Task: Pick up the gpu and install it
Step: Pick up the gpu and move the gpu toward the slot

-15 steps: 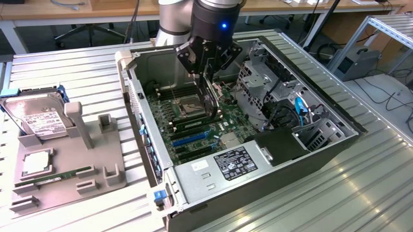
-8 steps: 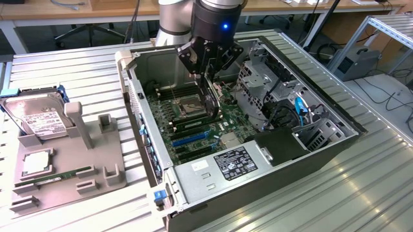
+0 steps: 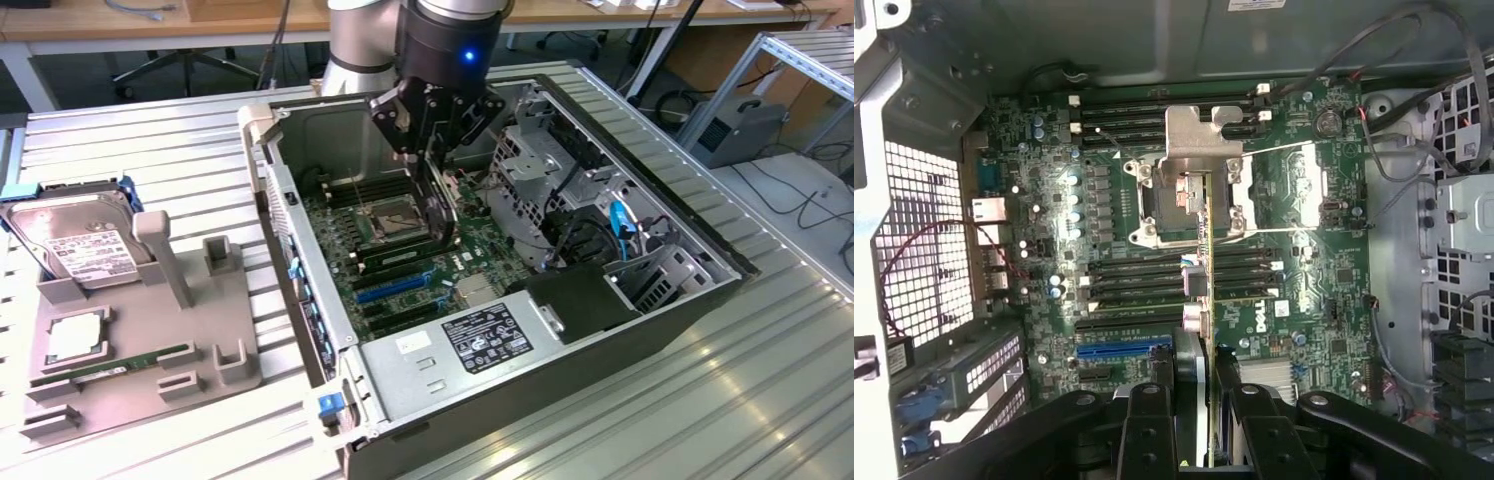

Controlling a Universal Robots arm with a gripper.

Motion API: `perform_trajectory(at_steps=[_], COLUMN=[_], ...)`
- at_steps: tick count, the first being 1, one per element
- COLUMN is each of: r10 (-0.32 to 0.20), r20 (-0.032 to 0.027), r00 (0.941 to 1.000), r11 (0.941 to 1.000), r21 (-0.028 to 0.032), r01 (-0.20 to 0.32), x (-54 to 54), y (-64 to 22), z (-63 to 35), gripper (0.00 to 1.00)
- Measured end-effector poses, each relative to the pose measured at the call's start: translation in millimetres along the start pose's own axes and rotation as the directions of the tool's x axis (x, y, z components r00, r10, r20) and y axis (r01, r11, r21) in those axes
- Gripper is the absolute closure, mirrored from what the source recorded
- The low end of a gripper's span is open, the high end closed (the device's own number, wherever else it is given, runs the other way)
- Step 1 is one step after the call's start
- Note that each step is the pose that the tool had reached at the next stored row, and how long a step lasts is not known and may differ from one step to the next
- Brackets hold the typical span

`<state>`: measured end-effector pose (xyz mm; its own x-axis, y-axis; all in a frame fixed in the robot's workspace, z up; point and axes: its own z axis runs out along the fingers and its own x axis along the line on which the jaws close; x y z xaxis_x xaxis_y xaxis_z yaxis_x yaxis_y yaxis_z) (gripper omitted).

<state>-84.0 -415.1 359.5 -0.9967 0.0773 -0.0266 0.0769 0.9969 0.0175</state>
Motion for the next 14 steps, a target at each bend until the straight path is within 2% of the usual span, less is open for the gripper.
perform_trajectory(at_steps=[14], r10=[0.000], r20=[0.0000], r00=[1.0000], r11=[1.0000], r21=[0.0000], r01=[0.000], x=[-11.8], y=[0.9], z=[2.3], gripper=[0.73])
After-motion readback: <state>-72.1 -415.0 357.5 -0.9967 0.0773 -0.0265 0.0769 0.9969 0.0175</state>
